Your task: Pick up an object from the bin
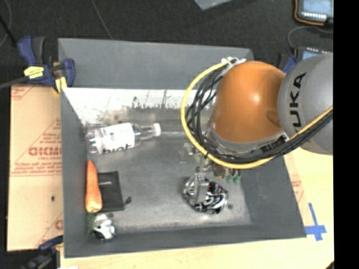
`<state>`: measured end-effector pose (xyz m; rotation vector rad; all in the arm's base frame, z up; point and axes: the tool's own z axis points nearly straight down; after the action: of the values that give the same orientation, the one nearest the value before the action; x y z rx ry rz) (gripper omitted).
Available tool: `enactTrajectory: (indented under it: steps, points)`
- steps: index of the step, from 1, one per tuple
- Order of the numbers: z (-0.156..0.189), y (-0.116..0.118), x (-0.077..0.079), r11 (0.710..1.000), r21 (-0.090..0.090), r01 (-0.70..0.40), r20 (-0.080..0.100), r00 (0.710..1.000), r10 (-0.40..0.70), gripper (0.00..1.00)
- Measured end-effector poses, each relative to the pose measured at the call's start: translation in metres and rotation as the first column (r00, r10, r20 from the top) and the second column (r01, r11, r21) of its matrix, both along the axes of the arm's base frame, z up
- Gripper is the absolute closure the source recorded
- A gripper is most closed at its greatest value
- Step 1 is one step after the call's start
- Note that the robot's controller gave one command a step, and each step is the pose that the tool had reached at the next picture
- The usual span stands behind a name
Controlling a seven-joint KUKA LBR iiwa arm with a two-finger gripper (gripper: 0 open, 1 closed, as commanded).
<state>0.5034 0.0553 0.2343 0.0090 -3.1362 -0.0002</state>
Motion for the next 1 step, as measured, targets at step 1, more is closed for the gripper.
enactTrajectory:
  steps: [1]
  points:
    - [0.0043, -0.0003, 0.0015, 1.000, 0.001, 0.002, 0.009, 1.000, -0.002, 0.00]
